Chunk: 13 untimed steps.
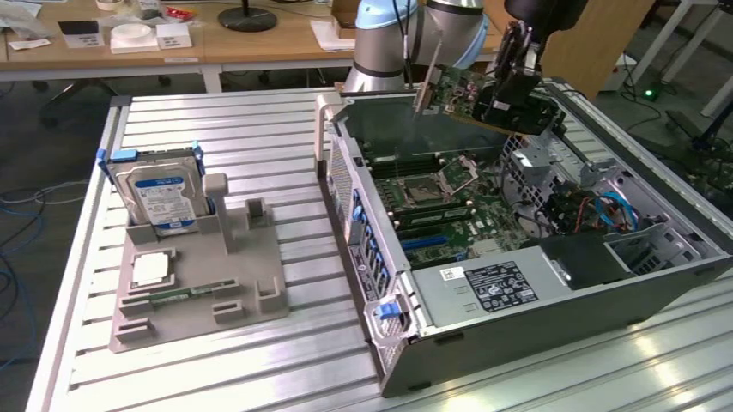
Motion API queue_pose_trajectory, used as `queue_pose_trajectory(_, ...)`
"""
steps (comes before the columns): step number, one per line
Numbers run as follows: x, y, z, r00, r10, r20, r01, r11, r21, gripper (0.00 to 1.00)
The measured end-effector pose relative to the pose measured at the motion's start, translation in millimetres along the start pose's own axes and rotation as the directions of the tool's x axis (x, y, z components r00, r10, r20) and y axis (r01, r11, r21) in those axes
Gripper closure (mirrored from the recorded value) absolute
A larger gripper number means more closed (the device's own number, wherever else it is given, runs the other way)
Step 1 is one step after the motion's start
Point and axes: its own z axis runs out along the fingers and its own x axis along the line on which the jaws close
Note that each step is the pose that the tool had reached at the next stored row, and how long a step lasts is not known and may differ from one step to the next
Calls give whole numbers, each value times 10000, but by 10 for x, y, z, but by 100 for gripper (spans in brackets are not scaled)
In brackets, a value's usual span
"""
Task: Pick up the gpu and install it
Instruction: 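Insert the gpu into the slot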
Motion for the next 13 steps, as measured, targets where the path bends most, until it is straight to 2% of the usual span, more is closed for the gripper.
queue_pose_trajectory(3, 0, 0, 0, 9990, -449, -17, 449, 9990, -10, 72)
queue_pose_trajectory(7, 0, 0, 0, 9945, -1049, -37, 1049, 9945, -18, 72)
queue_pose_trajectory(13, 0, 0, 2, 9803, -1975, -37, 1975, 9803, 48, 72)
